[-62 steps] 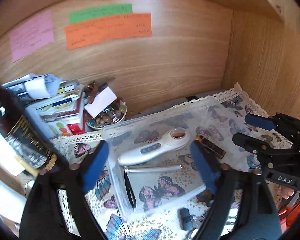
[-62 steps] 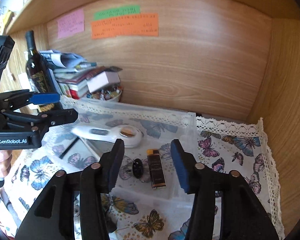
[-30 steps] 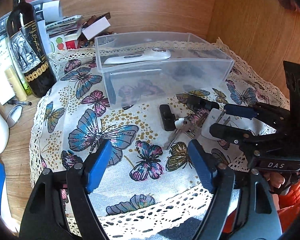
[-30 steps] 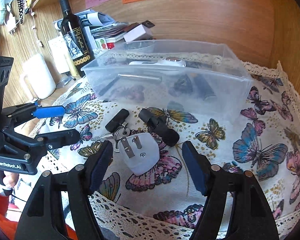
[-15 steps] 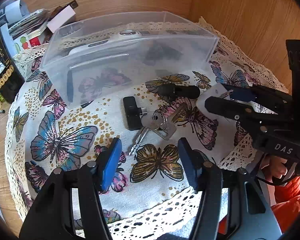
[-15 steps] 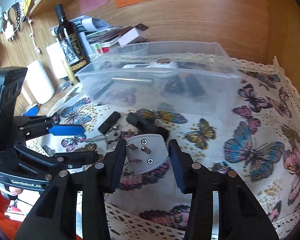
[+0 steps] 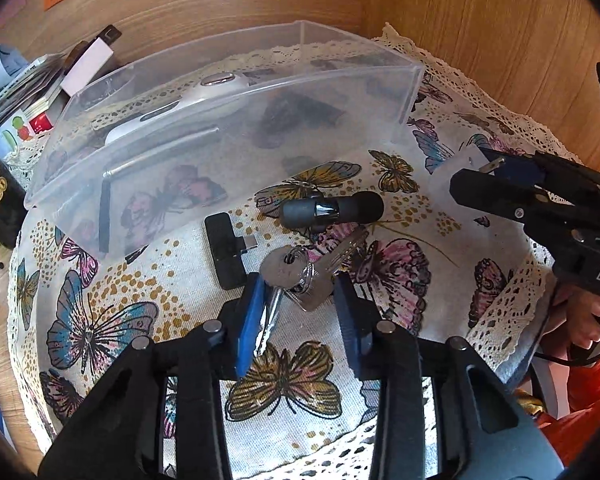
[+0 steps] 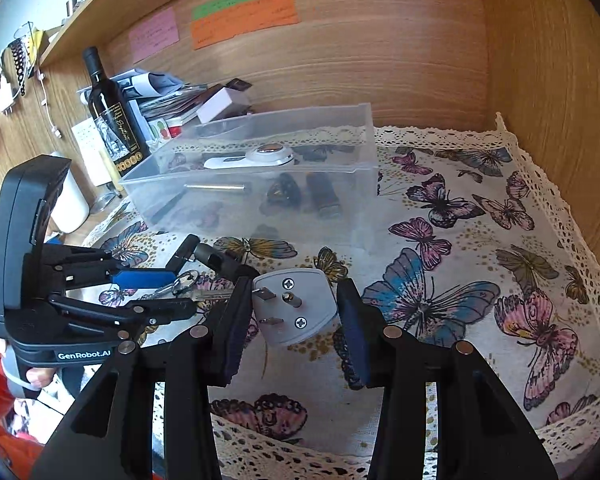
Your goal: Organize rigid objects
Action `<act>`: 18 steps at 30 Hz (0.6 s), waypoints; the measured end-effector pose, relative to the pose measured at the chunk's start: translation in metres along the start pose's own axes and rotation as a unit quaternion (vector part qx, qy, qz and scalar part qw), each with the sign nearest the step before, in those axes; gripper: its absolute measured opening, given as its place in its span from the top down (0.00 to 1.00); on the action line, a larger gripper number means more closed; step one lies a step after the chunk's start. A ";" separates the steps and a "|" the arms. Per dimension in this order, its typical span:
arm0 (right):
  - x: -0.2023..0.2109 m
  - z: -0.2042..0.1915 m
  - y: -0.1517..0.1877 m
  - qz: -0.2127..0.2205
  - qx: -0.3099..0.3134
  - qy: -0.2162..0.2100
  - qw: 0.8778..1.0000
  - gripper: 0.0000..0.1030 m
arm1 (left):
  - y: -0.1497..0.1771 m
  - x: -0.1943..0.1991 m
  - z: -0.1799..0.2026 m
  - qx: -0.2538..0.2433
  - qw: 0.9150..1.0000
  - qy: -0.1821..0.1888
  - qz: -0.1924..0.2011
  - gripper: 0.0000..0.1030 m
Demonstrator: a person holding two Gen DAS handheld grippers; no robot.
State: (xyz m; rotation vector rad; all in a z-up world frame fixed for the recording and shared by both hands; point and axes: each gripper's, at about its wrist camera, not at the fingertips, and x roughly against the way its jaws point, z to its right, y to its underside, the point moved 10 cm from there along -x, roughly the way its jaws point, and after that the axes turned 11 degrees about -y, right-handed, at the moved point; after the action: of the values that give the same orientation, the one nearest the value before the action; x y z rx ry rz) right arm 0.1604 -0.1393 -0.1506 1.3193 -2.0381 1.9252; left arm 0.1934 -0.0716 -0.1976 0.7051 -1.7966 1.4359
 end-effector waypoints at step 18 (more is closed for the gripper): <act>0.005 -0.002 -0.009 0.014 0.006 0.003 1.000 0.61 | 0.007 0.026 -0.020 0.025 0.999 -0.015 0.030 0.95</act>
State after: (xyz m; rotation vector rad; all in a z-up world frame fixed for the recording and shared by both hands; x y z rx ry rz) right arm 0.1610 -0.1390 -0.1403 1.2926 -2.0559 1.9534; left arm 0.1763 -0.0505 -0.1781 0.7074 -1.8232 1.5214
